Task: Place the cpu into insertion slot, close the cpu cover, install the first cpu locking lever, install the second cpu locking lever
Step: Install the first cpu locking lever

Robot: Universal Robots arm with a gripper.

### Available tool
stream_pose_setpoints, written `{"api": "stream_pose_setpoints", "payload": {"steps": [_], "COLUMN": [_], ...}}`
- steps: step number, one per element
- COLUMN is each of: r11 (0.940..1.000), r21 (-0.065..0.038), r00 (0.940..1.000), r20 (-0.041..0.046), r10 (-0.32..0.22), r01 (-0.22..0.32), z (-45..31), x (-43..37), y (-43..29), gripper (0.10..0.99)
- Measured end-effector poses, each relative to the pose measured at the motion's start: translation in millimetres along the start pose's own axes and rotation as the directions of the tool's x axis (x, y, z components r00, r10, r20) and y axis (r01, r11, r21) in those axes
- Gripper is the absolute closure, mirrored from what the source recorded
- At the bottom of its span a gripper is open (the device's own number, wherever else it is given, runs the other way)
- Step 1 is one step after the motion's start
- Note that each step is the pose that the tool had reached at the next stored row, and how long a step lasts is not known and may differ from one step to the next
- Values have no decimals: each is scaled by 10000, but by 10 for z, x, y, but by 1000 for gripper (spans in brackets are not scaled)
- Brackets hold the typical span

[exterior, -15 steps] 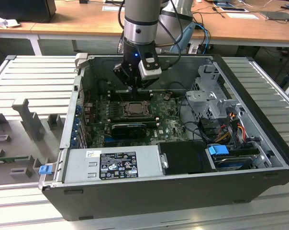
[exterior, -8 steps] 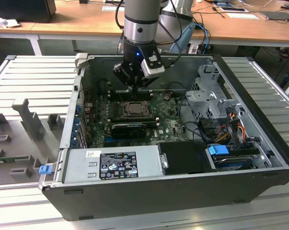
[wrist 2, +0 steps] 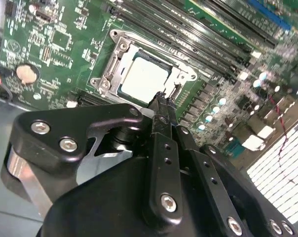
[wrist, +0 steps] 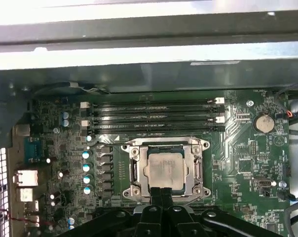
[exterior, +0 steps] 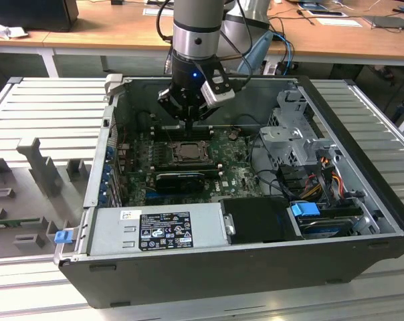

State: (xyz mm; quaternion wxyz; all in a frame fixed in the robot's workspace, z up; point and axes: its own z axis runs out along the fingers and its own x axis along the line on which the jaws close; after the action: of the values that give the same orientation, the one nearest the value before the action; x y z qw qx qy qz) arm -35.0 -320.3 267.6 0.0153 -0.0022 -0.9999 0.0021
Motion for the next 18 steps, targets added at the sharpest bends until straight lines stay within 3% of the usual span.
{"api": "stream_pose_setpoints", "payload": {"steps": [2,5,13,18], "r11": [9977,9939,9939,9958], "r21": [21,34,27,3], "r00": [9977,9939,9939,9958], "r20": [2,2,14,17], "r10": [-674,-1102,-1100,-913], "r01": [674,1102,1100,913], "z": [0,0,8,13], "x": [0,5,190,254], "y": [0,0,2,10], "gripper": [980,980,980,980]}}
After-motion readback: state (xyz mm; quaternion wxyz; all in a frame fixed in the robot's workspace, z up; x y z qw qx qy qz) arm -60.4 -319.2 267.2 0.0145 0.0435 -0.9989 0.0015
